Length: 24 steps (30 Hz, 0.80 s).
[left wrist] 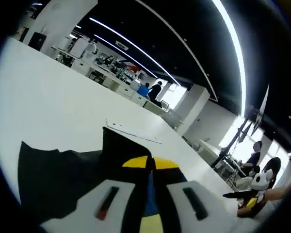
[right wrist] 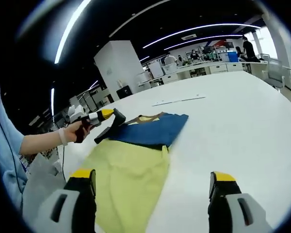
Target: Fold the garment on the visible template until the final outline fits inside the template.
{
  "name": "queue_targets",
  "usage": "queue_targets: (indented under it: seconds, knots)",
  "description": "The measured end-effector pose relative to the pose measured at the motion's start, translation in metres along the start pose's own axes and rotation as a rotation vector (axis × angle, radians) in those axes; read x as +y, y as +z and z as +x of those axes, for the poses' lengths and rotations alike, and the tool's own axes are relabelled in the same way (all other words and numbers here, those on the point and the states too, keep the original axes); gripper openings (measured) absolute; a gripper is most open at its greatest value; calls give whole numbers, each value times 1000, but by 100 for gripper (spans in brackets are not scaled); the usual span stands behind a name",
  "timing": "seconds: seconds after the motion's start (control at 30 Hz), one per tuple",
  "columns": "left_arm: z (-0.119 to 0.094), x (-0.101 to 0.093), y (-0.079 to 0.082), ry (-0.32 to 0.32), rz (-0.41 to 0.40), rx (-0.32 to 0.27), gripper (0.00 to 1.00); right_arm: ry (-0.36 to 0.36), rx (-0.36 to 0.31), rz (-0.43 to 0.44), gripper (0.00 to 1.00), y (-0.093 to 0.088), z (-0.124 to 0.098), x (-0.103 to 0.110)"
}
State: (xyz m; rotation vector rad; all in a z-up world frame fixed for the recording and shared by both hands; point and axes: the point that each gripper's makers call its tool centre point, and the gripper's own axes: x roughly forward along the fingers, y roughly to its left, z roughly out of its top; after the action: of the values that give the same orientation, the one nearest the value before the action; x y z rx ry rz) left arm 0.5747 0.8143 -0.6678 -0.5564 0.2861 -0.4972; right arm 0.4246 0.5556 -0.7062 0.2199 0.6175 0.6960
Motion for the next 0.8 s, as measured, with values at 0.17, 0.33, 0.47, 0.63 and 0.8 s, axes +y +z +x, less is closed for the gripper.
queue_targets:
  seconds: [0.17, 0.33, 0.47, 0.63, 0.8]
  knots:
    - [15, -18, -14, -40, -19, 10, 0, 1, -1, 11, 98, -3, 0, 2]
    - [30, -39, -28, -86, 10, 29, 0, -8, -6, 17, 98, -4, -2, 0]
    - [41, -54, -39, -124, 6, 38, 0, -16, -7, 27, 98, -4, -4, -3]
    - [54, -66, -55, -151, -19, 58, 0, -23, -10, 32, 97, -4, -5, -5]
    - [63, -79, -68, -185, -17, 85, 0, -27, -9, 42, 97, -7, -4, -5]
